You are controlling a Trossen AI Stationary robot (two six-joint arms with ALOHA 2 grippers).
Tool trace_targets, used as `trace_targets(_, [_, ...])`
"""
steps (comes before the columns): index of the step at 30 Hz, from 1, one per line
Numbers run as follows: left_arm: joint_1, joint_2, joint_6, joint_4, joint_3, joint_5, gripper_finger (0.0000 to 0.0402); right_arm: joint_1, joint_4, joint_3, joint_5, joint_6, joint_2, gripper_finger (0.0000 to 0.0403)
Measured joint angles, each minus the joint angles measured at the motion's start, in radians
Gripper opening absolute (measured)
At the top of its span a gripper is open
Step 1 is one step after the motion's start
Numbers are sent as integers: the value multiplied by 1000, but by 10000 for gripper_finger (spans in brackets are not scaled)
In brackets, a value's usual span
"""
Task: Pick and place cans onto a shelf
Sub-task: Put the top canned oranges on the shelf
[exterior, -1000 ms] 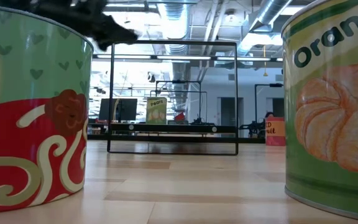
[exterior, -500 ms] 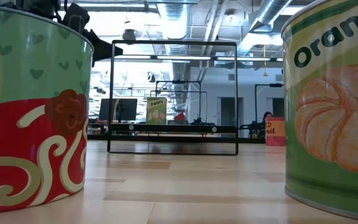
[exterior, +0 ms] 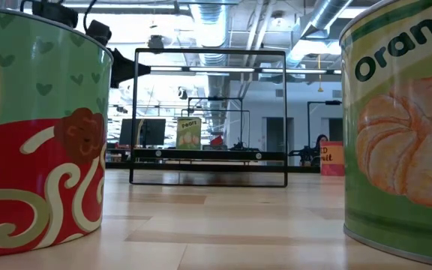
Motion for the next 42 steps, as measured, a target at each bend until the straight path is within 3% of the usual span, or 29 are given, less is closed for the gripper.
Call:
trace_targets(7, [16,110,-29,72,0,52,0,0,155,3,-8,-4,-1,36])
trace_targets(12, [16,114,-35,121,0,52,0,0,111,40,-45,-38,8,10])
trace_targets(20, [16,106,-31,124,1,52,0,111,-5,184,-34,10,250,5])
trace_targets(29, [16,106,-31,111,1,52,0,488,-130,391,277,-37,631,5])
trace_targets(35, [16,106,-22,103,1,52,0,684,-140,455,442,-16,730,5])
trace_targets(38, [16,106,-12,90,1,52,0,758,-228,493,485,57,742,6])
trace_targets(42, [16,106,-1,85,1,52,0,833,-549,600,561,323,741,18])
